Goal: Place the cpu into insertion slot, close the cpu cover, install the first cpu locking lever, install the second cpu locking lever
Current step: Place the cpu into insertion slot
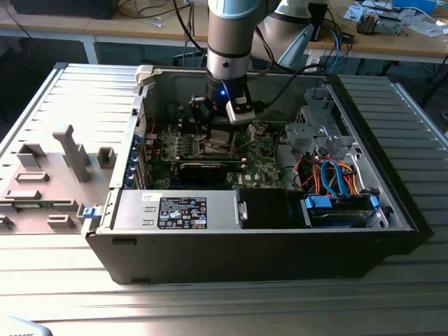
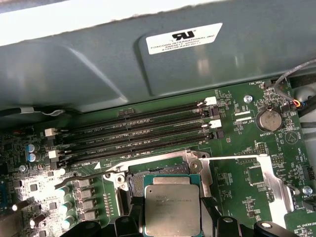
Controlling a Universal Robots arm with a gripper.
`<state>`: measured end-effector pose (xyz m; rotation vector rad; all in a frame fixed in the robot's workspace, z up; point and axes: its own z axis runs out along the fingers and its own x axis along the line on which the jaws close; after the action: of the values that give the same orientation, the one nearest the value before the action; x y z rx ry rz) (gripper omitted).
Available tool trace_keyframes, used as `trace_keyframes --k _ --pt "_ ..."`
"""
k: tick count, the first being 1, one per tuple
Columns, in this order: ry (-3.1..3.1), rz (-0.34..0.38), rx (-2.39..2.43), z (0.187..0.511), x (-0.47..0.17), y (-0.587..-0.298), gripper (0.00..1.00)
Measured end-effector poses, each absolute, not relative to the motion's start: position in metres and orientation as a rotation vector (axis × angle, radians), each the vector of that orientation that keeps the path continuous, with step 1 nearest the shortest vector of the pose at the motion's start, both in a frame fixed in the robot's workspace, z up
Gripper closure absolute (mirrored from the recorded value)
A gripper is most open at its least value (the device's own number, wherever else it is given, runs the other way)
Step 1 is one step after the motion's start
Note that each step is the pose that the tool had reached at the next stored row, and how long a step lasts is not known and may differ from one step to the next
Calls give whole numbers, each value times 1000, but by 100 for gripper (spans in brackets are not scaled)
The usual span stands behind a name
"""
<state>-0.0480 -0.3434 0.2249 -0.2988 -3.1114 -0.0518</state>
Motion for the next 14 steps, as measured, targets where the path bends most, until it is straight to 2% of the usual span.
trace_keyframes --k 14 --pt "-3110 -52 -315 223 -48 -343 46"
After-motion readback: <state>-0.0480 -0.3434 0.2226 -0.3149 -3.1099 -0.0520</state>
